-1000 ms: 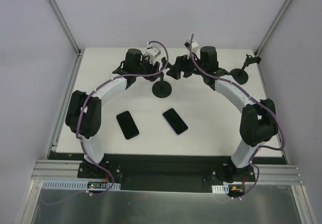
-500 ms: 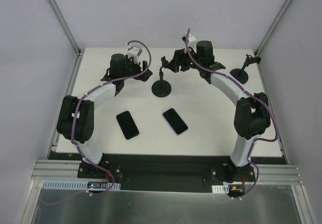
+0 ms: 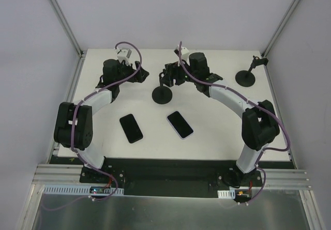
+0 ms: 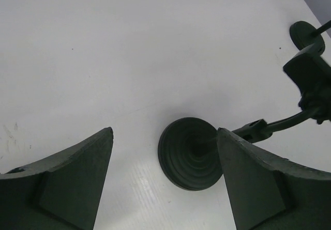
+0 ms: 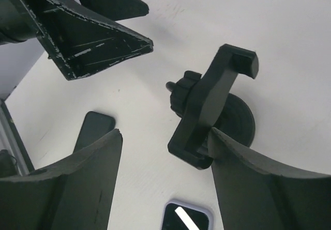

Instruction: Place the phone on the phone stand

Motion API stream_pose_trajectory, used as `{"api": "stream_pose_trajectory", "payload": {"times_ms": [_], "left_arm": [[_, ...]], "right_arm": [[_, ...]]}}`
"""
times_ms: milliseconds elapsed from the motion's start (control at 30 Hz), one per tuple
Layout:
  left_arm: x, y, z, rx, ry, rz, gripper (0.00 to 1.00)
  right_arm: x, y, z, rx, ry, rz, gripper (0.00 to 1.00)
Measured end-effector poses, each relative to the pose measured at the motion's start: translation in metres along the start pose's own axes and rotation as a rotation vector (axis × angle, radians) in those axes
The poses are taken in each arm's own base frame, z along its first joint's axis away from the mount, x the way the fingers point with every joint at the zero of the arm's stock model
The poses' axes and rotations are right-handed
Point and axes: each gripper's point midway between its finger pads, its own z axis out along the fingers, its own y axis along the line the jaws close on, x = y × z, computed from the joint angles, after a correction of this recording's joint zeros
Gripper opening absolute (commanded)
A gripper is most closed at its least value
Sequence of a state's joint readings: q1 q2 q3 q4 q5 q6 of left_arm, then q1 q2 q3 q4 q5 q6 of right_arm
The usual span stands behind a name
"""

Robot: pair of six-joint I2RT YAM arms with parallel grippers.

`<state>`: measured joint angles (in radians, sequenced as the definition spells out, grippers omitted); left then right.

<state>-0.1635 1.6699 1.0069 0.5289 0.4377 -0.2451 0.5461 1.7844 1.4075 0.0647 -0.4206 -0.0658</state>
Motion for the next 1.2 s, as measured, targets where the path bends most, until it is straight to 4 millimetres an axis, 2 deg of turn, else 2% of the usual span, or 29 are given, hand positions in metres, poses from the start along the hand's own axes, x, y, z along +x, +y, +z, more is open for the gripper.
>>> {"api": "stream_pose_trajectory", "payload": {"times_ms": [300, 400, 467, 533, 667, 800, 900, 1000, 1067, 1200], "left_arm": [[-0.023, -0.015, -0.014, 0.024, -0.057, 0.035, 0.73], [-0.022, -0.019, -0.018, 0.040, -0.059, 0.036, 0.75], [-0.020, -0.023, -0.021, 0.054, -0.058, 0.037, 0.76], [-0.019, -0.028, -0.023, 0.076, -0.057, 0.041, 0.77], [-0.021, -0.044, -0.024, 0.126, -0.061, 0.059, 0.77], [-0.017, -0.067, -0.024, 0.164, -0.051, 0.121, 0.83], [-0.010, -0.092, -0.023, 0.124, -0.035, 0.217, 0.83], [-0.011, -0.116, -0.023, 0.104, -0.026, 0.271, 0.84], [-0.018, -0.121, -0.025, 0.082, -0.028, 0.274, 0.85], [-0.029, -0.115, -0.029, 0.029, -0.040, 0.264, 0.85]], "right_arm": [[-0.011, 0.057, 0.008, -0.131, -0.091, 0.122, 0.94], [-0.013, 0.069, 0.005, -0.147, -0.111, 0.122, 1.00], [-0.012, 0.069, -0.002, -0.130, -0.121, 0.121, 1.00], [-0.016, 0.064, -0.013, -0.104, -0.142, 0.122, 1.00], [-0.037, 0.046, -0.031, -0.055, -0.209, 0.118, 1.00], [-0.048, 0.025, -0.041, -0.006, -0.243, 0.102, 1.00], [-0.044, 0.010, -0.045, 0.028, -0.222, 0.085, 1.00], [-0.035, -0.005, -0.048, 0.073, -0.185, 0.080, 0.96], [-0.031, -0.017, -0.049, 0.121, -0.159, 0.087, 0.96], [-0.025, -0.036, -0.049, 0.202, -0.135, 0.087, 0.96]]}}
